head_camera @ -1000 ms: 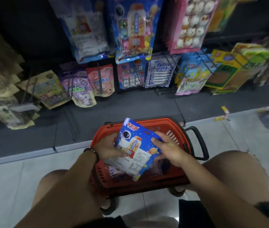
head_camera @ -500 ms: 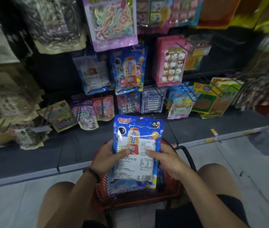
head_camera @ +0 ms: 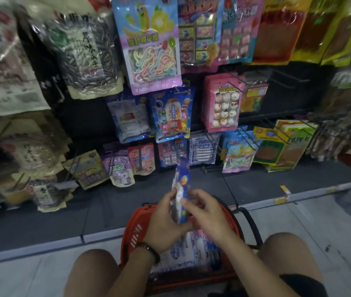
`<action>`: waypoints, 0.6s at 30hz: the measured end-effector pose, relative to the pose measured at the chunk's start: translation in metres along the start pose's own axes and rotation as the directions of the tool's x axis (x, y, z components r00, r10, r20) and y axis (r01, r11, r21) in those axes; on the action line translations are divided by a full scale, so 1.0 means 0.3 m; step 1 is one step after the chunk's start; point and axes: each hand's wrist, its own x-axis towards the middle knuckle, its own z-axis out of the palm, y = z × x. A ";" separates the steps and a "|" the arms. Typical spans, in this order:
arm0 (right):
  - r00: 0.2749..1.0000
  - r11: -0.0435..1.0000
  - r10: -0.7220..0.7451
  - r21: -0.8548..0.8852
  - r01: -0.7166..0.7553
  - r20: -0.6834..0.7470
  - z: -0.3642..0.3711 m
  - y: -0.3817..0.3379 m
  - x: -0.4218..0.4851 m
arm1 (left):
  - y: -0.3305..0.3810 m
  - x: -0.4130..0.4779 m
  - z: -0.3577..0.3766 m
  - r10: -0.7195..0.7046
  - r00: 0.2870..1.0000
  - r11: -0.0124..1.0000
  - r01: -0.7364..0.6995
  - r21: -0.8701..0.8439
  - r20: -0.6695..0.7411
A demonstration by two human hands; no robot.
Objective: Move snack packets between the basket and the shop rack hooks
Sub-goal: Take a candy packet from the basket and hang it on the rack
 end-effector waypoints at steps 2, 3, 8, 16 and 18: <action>0.994 0.999 0.021 0.031 -0.025 0.108 0.019 -0.029 -0.009 | 0.007 0.008 0.005 -0.039 0.988 0.993 0.021 -0.120 -0.150; 0.987 0.998 0.033 0.042 -0.040 0.160 0.019 -0.040 -0.014 | 0.010 0.013 0.000 -0.041 0.971 0.994 0.016 -0.104 -0.236; 0.988 0.906 -0.091 -0.402 0.133 0.123 -0.068 -0.035 0.021 | 0.000 0.034 -0.063 -0.114 0.952 0.976 0.053 -0.212 -0.284; 0.973 0.932 -0.117 -0.317 0.177 0.198 -0.136 -0.058 0.091 | 0.045 0.095 -0.128 -0.116 0.980 0.953 0.065 -0.295 -0.162; 0.974 0.932 -0.144 -0.308 0.194 0.177 -0.139 -0.062 0.115 | 0.052 0.113 -0.140 -0.077 0.985 0.969 0.038 -0.246 -0.151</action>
